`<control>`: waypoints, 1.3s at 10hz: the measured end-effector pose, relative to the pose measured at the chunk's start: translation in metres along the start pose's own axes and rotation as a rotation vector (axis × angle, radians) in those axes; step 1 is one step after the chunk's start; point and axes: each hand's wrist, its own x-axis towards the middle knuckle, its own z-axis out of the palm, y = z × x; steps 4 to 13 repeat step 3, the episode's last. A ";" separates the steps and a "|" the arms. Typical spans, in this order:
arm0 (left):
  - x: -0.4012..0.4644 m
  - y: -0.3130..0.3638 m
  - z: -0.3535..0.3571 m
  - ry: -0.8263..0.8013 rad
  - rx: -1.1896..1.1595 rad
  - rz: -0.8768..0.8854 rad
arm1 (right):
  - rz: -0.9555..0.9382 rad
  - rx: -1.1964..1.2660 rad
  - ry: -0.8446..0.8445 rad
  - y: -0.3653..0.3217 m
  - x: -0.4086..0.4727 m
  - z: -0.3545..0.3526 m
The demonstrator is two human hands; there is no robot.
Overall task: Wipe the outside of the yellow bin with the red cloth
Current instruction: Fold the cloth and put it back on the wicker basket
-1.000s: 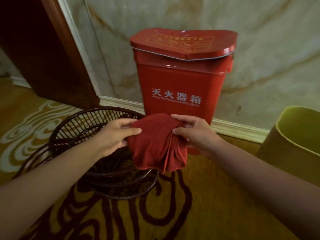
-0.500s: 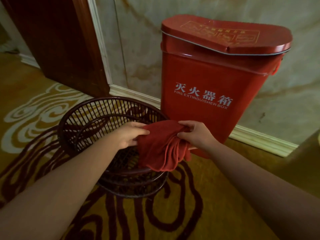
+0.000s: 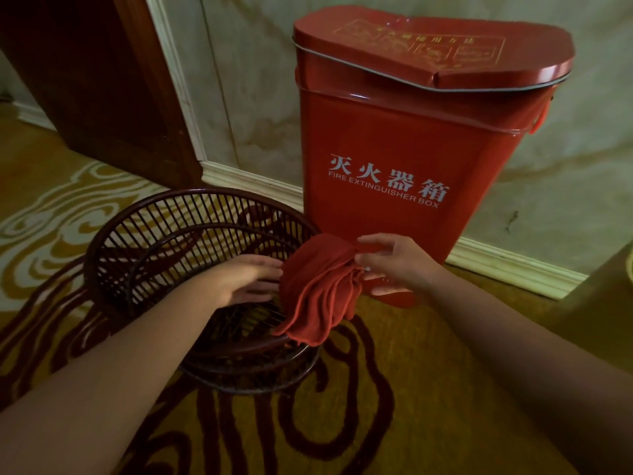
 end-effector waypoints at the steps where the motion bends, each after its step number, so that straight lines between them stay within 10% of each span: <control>1: -0.007 0.019 -0.004 0.040 0.013 -0.024 | 0.027 -0.005 0.021 -0.011 0.001 -0.012; 13: -0.063 0.098 0.001 -0.054 0.074 -0.104 | 0.130 0.063 0.055 -0.069 -0.035 -0.047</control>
